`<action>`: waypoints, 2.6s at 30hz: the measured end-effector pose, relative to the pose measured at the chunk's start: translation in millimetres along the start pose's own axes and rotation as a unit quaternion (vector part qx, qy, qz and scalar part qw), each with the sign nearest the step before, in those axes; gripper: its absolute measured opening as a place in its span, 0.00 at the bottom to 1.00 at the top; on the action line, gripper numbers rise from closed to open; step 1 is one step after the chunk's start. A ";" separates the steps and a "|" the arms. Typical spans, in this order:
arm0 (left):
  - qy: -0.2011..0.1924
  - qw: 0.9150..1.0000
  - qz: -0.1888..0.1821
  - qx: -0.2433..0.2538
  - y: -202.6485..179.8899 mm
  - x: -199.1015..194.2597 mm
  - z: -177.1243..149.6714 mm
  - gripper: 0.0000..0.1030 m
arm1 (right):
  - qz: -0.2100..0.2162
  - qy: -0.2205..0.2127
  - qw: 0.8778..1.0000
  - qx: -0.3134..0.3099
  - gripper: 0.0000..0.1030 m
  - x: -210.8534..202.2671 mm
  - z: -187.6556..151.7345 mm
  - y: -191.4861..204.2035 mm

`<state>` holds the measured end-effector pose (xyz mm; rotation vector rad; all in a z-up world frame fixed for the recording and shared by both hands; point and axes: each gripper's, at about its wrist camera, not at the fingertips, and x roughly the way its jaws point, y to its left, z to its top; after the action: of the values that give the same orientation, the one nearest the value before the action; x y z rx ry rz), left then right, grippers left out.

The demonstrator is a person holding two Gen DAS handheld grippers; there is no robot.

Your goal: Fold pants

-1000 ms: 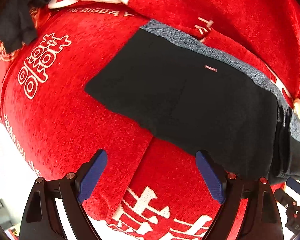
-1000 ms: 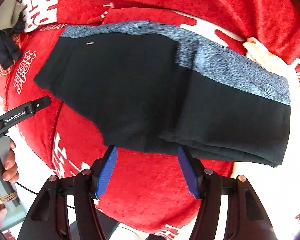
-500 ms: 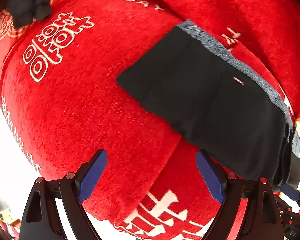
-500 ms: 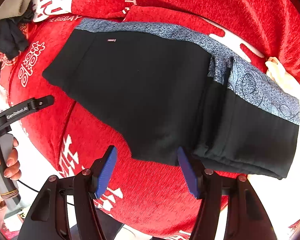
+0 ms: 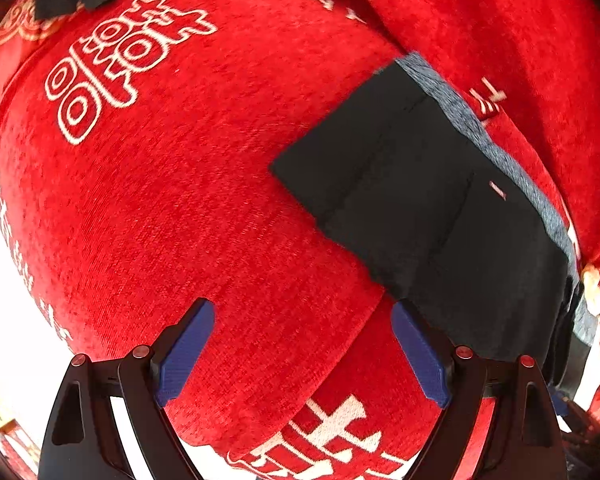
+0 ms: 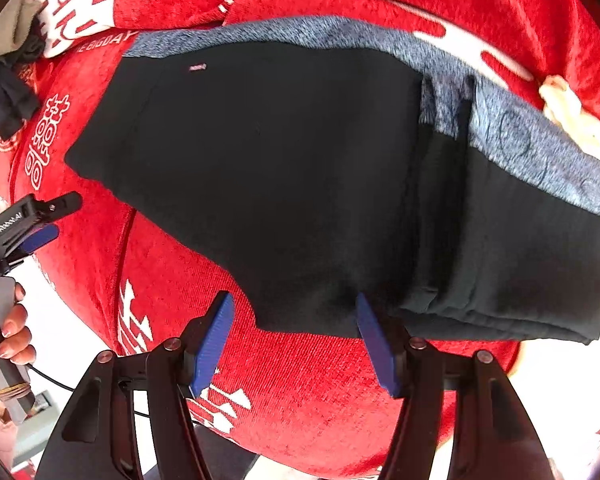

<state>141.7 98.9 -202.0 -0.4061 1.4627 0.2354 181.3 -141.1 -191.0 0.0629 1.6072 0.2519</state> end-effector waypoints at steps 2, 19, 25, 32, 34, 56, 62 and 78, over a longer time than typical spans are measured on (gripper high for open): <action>0.000 1.000 0.002 -0.013 8.4 2.0 1.7 0.88 | 0.002 -0.007 1.000 0.001 0.65 2.4 -0.8 -1.0; -0.008 0.973 -0.224 -0.060 -9.5 33.8 25.6 0.88 | 0.006 -0.015 1.000 -0.010 0.69 14.5 9.0 3.0; -0.022 0.963 -0.255 -0.088 -9.0 38.0 28.4 0.96 | 0.006 -0.016 1.000 -0.007 0.69 16.7 7.9 5.2; -0.062 0.948 -0.303 -0.075 -23.9 16.8 34.6 0.98 | 0.003 -0.020 1.000 -0.017 0.69 18.4 5.1 9.7; -0.051 0.952 -0.290 -0.078 -26.4 27.5 39.2 0.98 | 0.001 -0.019 1.000 -0.021 0.71 19.2 4.5 12.2; -0.242 0.903 0.146 0.323 -138.5 8.3 -20.0 0.31 | 0.208 0.022 0.973 -0.098 0.78 -39.6 179.8 108.2; -0.251 0.889 0.160 0.347 -145.3 7.9 -25.2 0.31 | 0.177 0.123 0.963 -0.160 0.78 15.3 199.5 181.0; -0.295 0.875 0.126 0.363 -171.0 -57.4 -45.3 0.31 | 0.275 0.057 0.953 -0.109 0.19 -30.5 174.9 118.5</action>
<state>162.3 -69.9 -126.6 0.4478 0.8925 -0.0043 343.0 -10.2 -143.0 0.3339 1.6400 0.8772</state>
